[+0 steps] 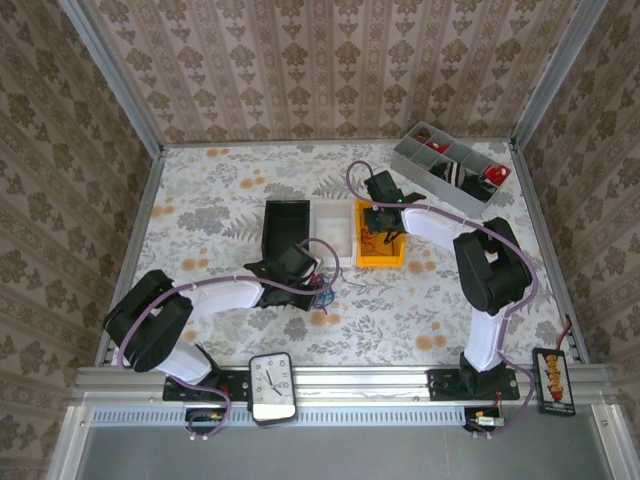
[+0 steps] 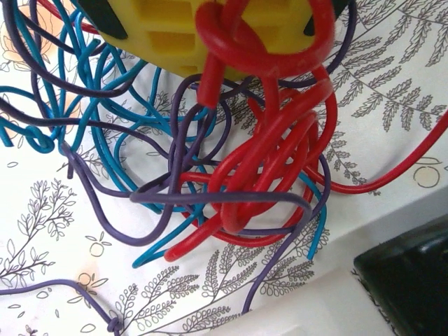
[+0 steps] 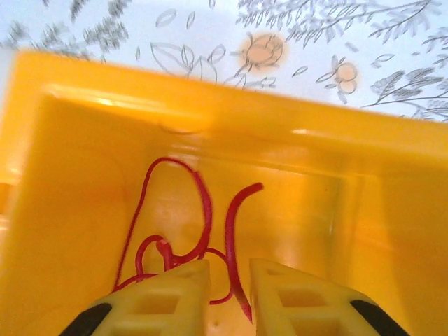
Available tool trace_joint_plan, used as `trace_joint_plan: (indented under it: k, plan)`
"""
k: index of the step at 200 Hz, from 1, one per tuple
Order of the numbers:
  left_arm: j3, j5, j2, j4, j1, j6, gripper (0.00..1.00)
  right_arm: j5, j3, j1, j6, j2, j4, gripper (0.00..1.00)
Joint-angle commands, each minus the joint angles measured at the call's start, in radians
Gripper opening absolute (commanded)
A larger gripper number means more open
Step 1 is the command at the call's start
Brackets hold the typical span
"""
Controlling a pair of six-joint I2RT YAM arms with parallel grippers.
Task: Untangle the cables
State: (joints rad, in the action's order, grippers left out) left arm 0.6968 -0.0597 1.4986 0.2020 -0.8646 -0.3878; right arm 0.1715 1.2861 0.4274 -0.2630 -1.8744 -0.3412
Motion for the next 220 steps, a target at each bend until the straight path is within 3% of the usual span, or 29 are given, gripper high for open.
trace_joint_plan:
  k: [1, 76, 150, 189, 207, 220]
  plan:
    - [0.030, -0.009, -0.002, 0.038, -0.009, 0.032, 0.00, 0.004, 0.027, -0.010, 0.003, 0.066, -0.032, 0.31]
    - [0.043, -0.031, -0.003, 0.031, -0.010, 0.049, 0.00, 0.001, -0.038, -0.054, -0.019, 0.216, 0.008, 0.65]
    - [0.041, -0.037, -0.008, 0.020, -0.011, 0.056, 0.00, -0.066, -0.105, -0.068, -0.018, 0.310, 0.030, 0.60]
    - [0.017, -0.157, -0.042, -0.038, -0.011, 0.093, 0.00, -0.208, -0.181, 0.002, -0.007, 0.409, 0.027, 0.57]
    - [0.015, -0.204, -0.070, -0.046, -0.009, 0.103, 0.36, -0.269, -0.252, 0.070, -0.002, 0.471, 0.037, 0.57]
    - [0.011, -0.232, -0.097, -0.047, 0.009, 0.092, 0.49, -0.303, -0.306, 0.118, -0.001, 0.521, 0.037, 0.57]
